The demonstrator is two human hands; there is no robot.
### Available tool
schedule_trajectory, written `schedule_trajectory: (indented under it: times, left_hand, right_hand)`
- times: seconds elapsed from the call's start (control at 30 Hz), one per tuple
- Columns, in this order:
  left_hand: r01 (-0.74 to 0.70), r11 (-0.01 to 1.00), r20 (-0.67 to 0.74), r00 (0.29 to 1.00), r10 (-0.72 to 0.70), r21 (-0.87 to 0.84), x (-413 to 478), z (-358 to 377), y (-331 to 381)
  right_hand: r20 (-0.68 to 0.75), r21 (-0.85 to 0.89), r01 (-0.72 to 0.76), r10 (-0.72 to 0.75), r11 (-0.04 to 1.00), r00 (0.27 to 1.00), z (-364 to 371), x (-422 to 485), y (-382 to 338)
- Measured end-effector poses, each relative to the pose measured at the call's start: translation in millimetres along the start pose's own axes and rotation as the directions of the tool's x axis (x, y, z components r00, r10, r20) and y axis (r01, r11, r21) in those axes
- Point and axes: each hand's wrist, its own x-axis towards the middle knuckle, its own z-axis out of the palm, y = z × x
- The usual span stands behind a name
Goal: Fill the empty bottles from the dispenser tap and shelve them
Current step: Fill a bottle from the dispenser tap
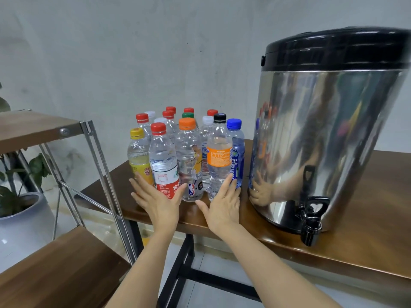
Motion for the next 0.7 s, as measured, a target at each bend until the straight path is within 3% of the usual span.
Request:
schedule_trajectory:
  times: [0.13, 0.27, 0.4, 0.57, 0.7]
  left_hand:
    - [0.019, 1.000, 0.001, 1.000, -0.019, -0.021, -13, -3, 2]
    - [-0.184, 0.982, -0.067, 0.981, 0.181, -0.048, -57, -9, 25]
    - [-0.327, 0.893, -0.008, 0.940, 0.341, -0.310, -108, -19, 69]
    - [-0.309, 0.748, 0.066, 0.903, 0.425, -0.587, -163, -37, 136]
    - [-0.311, 0.631, 0.084, 0.853, 0.515, -0.710, -206, -34, 189]
  right_hand:
    - [-0.005, 0.112, 0.075, -0.075, 0.991, 0.997, -10, -12, 8]
    - [-0.098, 0.245, 0.211, -0.192, 0.946, 0.977, -35, -43, 16]
    - [-0.254, 0.344, 0.341, -0.263, 0.875, 0.931, -68, -86, 34]
    - [-0.442, 0.382, 0.404, -0.220, 0.831, 0.870, -119, -133, 72]
    - [-0.565, 0.305, 0.387, -0.162, 0.870, 0.809, -164, -162, 115]
